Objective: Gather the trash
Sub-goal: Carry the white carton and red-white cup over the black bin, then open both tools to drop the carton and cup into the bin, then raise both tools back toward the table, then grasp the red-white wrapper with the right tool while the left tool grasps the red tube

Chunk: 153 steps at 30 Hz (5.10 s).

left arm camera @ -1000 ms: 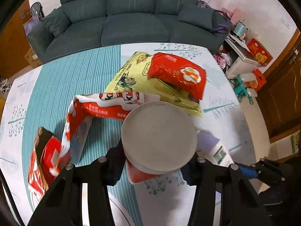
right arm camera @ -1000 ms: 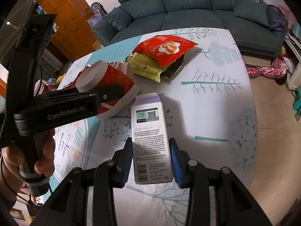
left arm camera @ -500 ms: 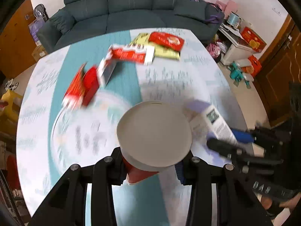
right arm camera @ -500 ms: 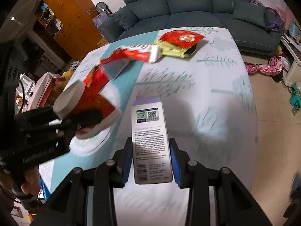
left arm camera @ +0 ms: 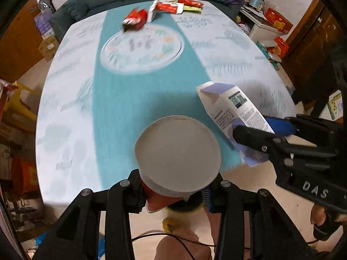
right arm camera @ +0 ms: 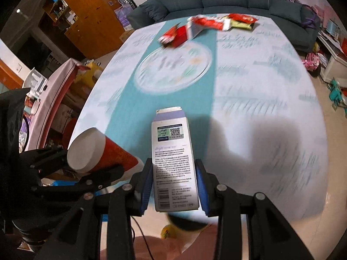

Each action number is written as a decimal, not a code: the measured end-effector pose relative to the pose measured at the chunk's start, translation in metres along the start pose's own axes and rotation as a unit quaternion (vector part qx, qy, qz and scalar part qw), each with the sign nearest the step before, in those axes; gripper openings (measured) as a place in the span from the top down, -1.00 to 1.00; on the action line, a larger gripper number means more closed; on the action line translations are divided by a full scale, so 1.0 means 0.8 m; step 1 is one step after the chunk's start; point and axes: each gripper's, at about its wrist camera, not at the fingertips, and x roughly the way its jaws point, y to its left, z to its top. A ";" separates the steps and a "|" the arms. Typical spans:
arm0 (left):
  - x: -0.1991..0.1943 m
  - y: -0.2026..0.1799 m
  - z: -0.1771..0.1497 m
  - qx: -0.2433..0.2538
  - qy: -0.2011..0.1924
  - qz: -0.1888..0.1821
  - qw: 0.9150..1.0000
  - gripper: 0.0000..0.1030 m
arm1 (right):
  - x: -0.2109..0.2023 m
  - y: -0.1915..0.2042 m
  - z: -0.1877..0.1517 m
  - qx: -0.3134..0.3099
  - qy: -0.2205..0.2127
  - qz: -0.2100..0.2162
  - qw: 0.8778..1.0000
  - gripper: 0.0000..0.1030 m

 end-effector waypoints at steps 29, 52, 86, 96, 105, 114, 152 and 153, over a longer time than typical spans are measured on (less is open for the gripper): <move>0.317 0.045 -0.253 -0.142 0.092 0.015 0.985 0.23 | 0.307 -0.034 -0.275 0.080 0.126 -0.057 0.987 0.27; 0.501 0.036 -0.266 -0.150 0.122 0.072 0.978 0.01 | 0.482 -0.130 -0.324 0.087 0.176 -0.026 0.980 0.22; 0.227 0.050 -0.257 -0.191 0.138 0.059 0.970 -0.61 | 0.264 -0.045 -0.296 0.125 0.183 0.015 0.975 0.02; 0.096 0.057 -0.245 -0.167 0.118 0.076 0.976 -0.60 | 0.168 0.019 -0.254 0.105 0.168 0.031 0.980 0.02; -0.019 0.074 -0.197 -0.130 0.043 0.088 0.987 -0.61 | 0.094 0.076 -0.218 0.067 0.142 0.021 0.987 0.02; -0.083 0.104 -0.158 -0.126 0.003 0.089 0.988 -0.60 | 0.031 0.108 -0.172 0.025 0.096 -0.002 0.995 0.03; 0.034 0.084 0.312 -0.175 -0.053 0.109 0.977 -0.61 | 0.035 -0.110 0.268 -0.046 0.014 0.000 0.999 0.03; 0.050 0.090 0.329 -0.183 -0.048 0.115 0.975 -0.61 | 0.041 -0.119 0.285 -0.046 0.015 0.004 0.999 0.03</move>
